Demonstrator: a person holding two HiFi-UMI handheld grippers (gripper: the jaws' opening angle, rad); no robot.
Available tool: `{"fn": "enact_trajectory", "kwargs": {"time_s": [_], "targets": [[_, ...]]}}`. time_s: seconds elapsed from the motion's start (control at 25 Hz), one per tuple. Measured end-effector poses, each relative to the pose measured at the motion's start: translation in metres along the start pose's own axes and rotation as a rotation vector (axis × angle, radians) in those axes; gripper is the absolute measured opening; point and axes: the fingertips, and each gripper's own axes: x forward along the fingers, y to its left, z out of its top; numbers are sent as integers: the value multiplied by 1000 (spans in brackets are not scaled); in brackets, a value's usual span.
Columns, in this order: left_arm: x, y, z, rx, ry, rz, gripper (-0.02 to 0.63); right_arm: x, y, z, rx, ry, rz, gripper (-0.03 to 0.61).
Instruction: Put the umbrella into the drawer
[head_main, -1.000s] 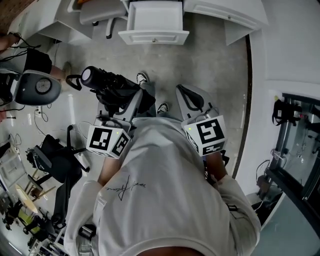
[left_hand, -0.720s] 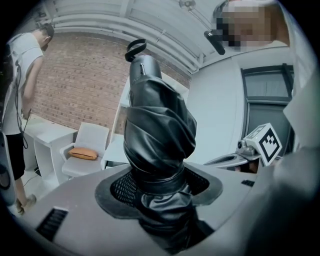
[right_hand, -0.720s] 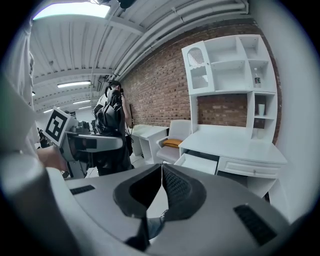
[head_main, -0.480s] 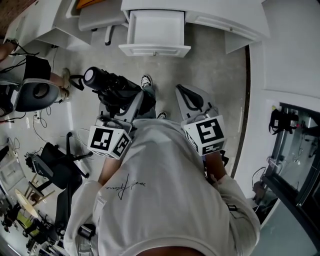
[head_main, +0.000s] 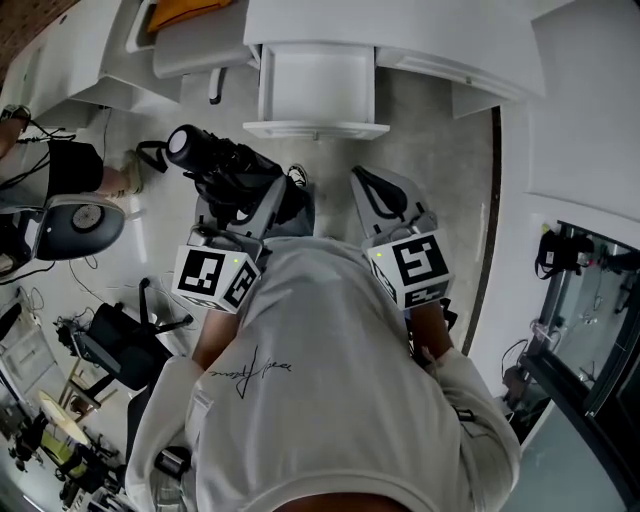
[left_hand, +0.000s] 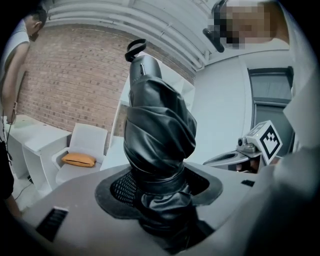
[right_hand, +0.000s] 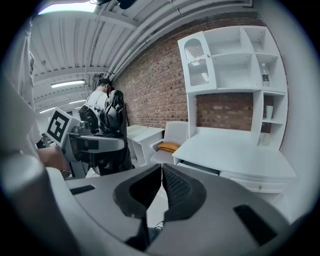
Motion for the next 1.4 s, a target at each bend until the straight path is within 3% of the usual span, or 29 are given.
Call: {"fn": "enact_trajectory", "kwargs": {"time_s": [0.44, 0.92, 1.4], "targets": [[49, 56, 30, -13, 15, -33, 256, 62, -31, 43, 15, 8, -34, 26], [83, 94, 46, -13, 21, -124, 256, 107, -48, 72, 14, 12, -99, 26], [102, 108, 39, -33, 50, -163, 256, 111, -60, 58, 61, 64, -151, 26]]}}
